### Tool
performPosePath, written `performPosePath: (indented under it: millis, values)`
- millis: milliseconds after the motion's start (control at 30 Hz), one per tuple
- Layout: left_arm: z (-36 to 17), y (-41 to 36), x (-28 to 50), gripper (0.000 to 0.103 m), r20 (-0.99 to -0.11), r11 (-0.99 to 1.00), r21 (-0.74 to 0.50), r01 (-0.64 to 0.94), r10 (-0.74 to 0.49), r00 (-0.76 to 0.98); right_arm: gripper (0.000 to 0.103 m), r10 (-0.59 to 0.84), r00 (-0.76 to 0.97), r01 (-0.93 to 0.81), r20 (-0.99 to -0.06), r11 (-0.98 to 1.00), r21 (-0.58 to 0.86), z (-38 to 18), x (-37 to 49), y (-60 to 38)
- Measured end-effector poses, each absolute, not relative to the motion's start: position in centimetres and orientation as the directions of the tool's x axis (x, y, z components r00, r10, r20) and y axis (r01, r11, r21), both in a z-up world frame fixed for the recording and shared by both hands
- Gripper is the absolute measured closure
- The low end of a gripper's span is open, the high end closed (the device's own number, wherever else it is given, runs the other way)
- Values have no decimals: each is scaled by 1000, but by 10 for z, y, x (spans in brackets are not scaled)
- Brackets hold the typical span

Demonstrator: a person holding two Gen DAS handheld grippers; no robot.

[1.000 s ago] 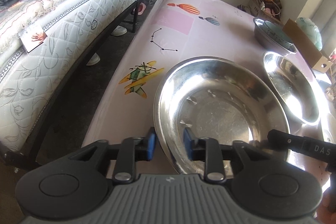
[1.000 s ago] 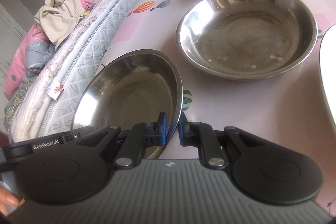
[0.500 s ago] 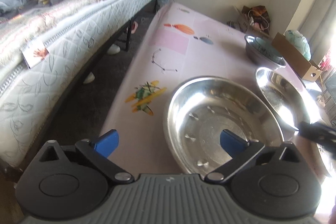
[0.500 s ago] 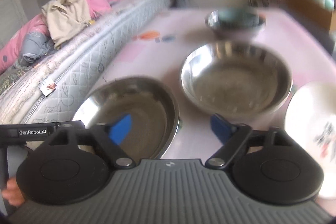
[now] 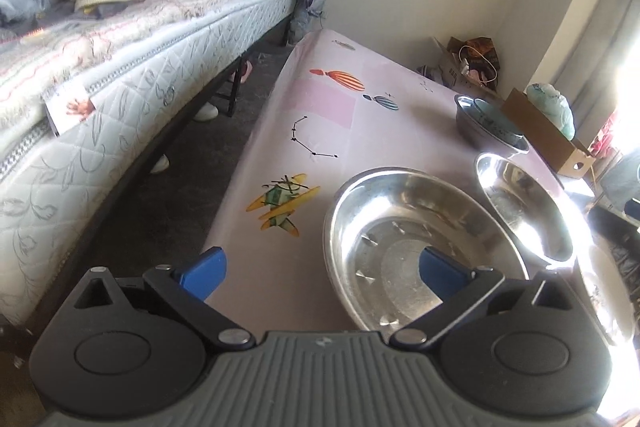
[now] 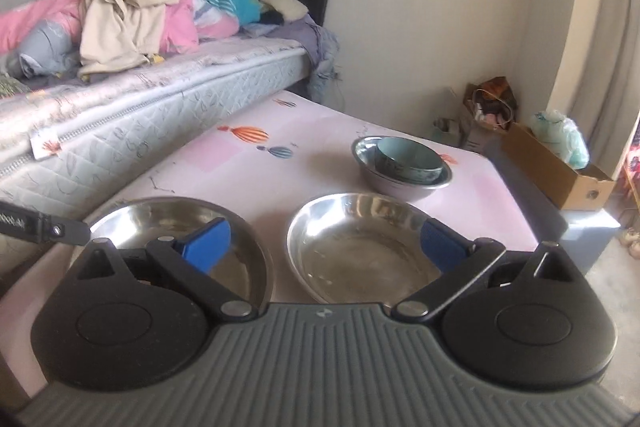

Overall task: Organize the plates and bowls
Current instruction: 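Lift and carry the stainless bowl with left gripper while right gripper carries the plate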

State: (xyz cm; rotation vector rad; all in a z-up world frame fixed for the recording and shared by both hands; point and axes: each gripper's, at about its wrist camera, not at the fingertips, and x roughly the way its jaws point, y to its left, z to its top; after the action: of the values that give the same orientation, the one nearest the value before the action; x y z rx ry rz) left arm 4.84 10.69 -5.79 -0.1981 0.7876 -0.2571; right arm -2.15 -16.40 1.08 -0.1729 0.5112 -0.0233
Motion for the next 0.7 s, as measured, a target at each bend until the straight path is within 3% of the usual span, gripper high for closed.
performPosePath:
  millis: [133,367,467,600,700]
  values:
    - [-63,99,48,0,-690,966,-211,151,-256,677,1,120,856,-112,-503,993,46,12,-20,-189]
    - [-71,90,53,3,-718,967,-210,146,-254,648,1,193,788,-63,-585,970,235,-10,-9,-203]
    - [-73,88,54,14,-712,961,-226,158,-274,646,4,227,749,-26,-623,949,315,-30,2,-203]
    - [-76,86,57,35,-716,960,-236,153,-279,640,15,259,717,-12,-647,933,359,-49,11,-197]
    - [-77,86,61,41,-719,962,-233,143,-270,641,21,275,703,-12,-656,926,376,-59,16,-196]
